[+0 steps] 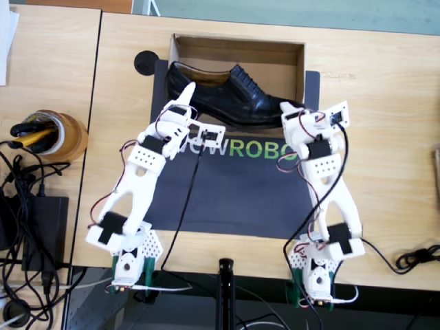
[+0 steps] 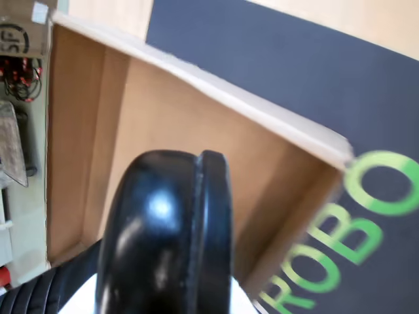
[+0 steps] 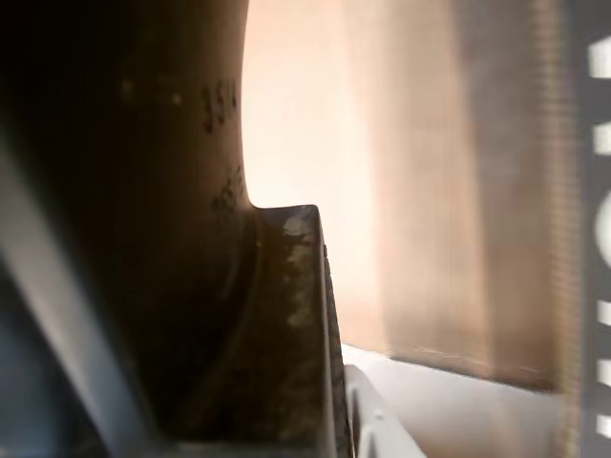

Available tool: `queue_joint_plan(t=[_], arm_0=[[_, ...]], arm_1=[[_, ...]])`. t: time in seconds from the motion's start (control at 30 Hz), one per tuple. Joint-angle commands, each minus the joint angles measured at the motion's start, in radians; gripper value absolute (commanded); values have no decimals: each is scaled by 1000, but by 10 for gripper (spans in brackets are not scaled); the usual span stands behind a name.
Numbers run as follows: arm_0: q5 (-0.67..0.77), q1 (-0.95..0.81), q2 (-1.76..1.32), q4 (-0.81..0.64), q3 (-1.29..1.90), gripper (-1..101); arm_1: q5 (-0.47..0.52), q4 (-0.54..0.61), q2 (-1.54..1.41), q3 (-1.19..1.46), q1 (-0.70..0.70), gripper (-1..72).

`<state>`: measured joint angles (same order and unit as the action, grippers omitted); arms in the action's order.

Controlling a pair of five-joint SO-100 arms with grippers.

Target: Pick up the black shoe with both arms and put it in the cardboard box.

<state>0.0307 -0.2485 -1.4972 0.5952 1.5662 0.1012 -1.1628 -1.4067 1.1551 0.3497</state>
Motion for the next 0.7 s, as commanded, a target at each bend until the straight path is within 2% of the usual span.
queue_joint_plan(t=[0.0,0.23,0.67], arm_0=[[35,78,20,-31,-156,48],[31,98,133,-124,-187,46],[38,103,232,-121,-218,51]], arm_1=[[9,12,32,-123,-41,-1],[12,37,215,-278,-44,-1],[8,-6,420,-476,-43,10]])
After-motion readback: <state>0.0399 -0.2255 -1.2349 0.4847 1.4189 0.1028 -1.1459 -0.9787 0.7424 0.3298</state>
